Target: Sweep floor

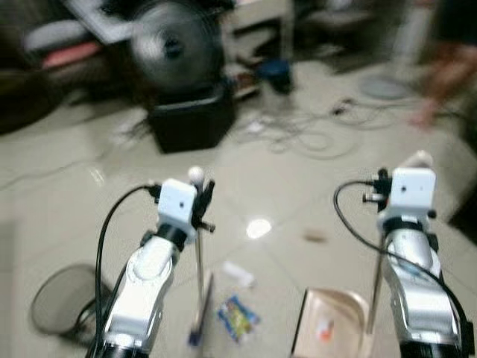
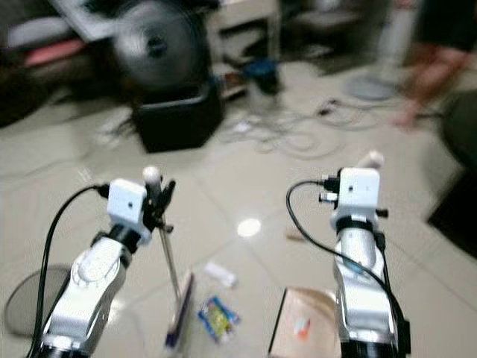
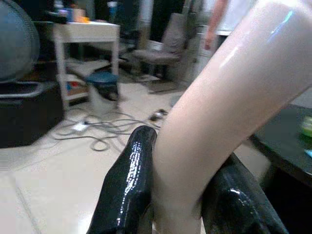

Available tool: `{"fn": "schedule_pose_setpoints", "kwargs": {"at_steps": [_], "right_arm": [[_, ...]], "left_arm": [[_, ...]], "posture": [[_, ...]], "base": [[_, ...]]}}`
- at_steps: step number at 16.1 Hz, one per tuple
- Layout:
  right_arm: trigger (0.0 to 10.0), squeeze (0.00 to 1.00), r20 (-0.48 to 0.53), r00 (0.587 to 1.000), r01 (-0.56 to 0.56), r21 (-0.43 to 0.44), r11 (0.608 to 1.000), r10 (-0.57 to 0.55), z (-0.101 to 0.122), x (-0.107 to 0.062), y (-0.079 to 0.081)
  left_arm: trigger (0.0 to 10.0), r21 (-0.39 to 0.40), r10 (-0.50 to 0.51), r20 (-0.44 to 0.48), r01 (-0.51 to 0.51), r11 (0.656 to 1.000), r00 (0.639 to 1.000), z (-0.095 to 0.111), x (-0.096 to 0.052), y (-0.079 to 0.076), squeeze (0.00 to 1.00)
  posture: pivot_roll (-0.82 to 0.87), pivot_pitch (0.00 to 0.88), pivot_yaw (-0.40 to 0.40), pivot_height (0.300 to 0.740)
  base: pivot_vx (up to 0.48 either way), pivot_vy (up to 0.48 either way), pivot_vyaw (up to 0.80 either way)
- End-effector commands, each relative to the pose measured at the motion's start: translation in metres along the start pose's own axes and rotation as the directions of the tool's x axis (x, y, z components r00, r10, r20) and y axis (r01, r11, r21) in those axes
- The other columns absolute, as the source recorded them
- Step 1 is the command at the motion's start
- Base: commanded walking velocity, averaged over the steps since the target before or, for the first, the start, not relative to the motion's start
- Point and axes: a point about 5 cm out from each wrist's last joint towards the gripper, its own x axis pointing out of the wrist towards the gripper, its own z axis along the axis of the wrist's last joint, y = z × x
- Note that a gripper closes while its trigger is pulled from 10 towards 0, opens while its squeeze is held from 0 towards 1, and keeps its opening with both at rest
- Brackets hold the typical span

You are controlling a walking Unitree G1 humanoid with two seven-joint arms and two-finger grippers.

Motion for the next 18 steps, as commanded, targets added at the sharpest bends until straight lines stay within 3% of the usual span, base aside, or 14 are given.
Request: {"fn": "schedule_pose_setpoints", "kwargs": {"at_steps": [1, 7, 10, 12, 14, 18], "right_arm": [[10.0, 0.0, 0.03, 0.999, -0.036, 0.052, 0.998, 0.035, 0.007, 0.001, 0.01], [10.0, 0.0, 0.028, 0.996, -0.087, 0.019, 0.996, 0.086, 0.004, -0.001, 0.016], [10.0, 0.0, 0.011, 0.996, -0.088, 0.048, 0.995, 0.088, -0.001, -0.004, 0.017], [10.0, 0.0, 0.038, 0.996, -0.081, -0.012, 0.997, 0.082, 0.0, -0.004, 0.017], [10.0, 0.0, 0.055, 0.997, -0.048, -0.026, 0.998, 0.05, -0.001, -0.003, 0.015], [10.0, 0.0, 0.095, 0.992, -0.083, -0.031, 0.996, 0.086, 0.0, 0.004, 0.017]], "left_arm": [[10.0, 0.039, 0.023, 0.003, -0.023, 0.999, 1.0, 0.002, 0.0, 0.01, 0.0], [10.0, 0.046, 0.036, -0.018, -0.035, 0.998, 0.999, -0.002, -0.002, 0.012, 0.0], [10.0, 0.042, 0.052, -0.031, -0.05, 0.998, 0.998, -0.006, -0.004, 0.015, 0.0], [10.0, 0.04, 0.073, -0.039, -0.071, 0.997, 0.997, -0.007, -0.004, 0.017, 0.0], [10.0, 0.035, 0.106, -0.033, -0.105, 0.994, 0.994, -0.007, -0.002, 0.019, 0.0], [10.0, 0.034, 0.139, -0.024, -0.139, 0.99, 0.99, -0.007, 0.001, 0.021, 0.0]], "posture": [[-0.05, 0.045, 0.091, 0.74], [-0.05, 0.05, 0.087, 0.74], [-0.05, 0.056, 0.091, 0.74], [-0.05, 0.065, 0.095, 0.74], [-0.05, 0.071, 0.097, 0.74], [-0.04, 0.088, 0.099, 0.74]], "base": [[0.322, 0.0, 0.0], [0.32, 0.0, 0.0], [0.0, 0.0, 0.0], [0.0, 0.0, 0.0], [0.0, 0.0, 0.0], [0.0, 0.0, 0.0]]}}
